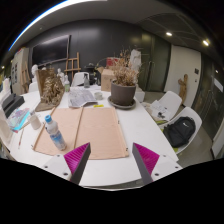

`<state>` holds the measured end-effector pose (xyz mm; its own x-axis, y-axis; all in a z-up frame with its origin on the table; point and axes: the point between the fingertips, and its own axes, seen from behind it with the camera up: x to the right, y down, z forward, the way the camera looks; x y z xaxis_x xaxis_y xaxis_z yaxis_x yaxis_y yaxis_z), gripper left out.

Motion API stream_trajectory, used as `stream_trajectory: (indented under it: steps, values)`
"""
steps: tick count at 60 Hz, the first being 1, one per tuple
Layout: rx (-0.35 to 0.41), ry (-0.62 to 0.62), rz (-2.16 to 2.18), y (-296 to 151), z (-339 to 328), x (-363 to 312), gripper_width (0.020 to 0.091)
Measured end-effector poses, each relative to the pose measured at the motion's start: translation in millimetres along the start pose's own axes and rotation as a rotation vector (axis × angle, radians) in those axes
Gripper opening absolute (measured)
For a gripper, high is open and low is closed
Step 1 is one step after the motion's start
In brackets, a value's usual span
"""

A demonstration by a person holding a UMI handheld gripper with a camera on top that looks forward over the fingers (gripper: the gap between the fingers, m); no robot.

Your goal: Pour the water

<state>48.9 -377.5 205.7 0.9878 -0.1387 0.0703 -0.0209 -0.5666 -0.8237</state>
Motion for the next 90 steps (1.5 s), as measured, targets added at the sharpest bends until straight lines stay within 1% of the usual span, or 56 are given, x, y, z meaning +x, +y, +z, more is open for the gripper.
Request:
stream_trajectory:
  steps: [6, 12, 22, 29, 35, 41, 56, 58, 59, 62, 65, 66, 68, 74, 76, 78, 79, 80, 85, 90]
  values:
    - [-0.005, -0.018, 0.0, 4, -1, -13, 0.0858]
    - [-0.004, -0.047, -0.002, 12, -3, -43, 0.0858]
    - [0.01, -0.127, -0.014, 27, -3, -115, 0.086]
    - [0.05, -0.175, -0.037, 32, 8, -171, 0.0863]
    - [0.09, -0.195, -0.059, 33, 32, -214, 0.0863]
    - [0.125, -0.179, -0.067, 30, 69, -241, 0.0861]
    - [0.193, -0.11, -0.043, 23, 160, -272, 0.085]
    - [0.196, -0.097, -0.039, 23, 170, -275, 0.0832]
    - [0.196, -0.093, -0.036, 24, 174, -276, 0.0809]
    - [0.205, -0.077, -0.026, 25, 182, -276, 0.0702]
    - [0.217, -0.059, -0.018, 24, 189, -273, 0.0572]
    - [0.224, -0.061, -0.015, 23, 189, -274, 0.0551]
    - [0.236, -0.062, -0.01, 22, 189, -276, 0.0541]
    - [0.247, -0.052, -0.011, 21, 188, -277, 0.046]
    - [0.246, -0.052, -0.017, 21, 188, -278, 0.0418]
    - [0.246, -0.054, -0.027, 22, 188, -279, 0.0392]
    - [0.243, -0.054, -0.032, 21, 188, -280, 0.0392]
    - [0.241, -0.055, -0.038, 21, 188, -280, 0.0372]
    - [0.217, -0.046, -0.066, 21, 188, -283, 0.037]
    - [0.214, -0.007, -0.114, 12, 185, -280, 0.0372]
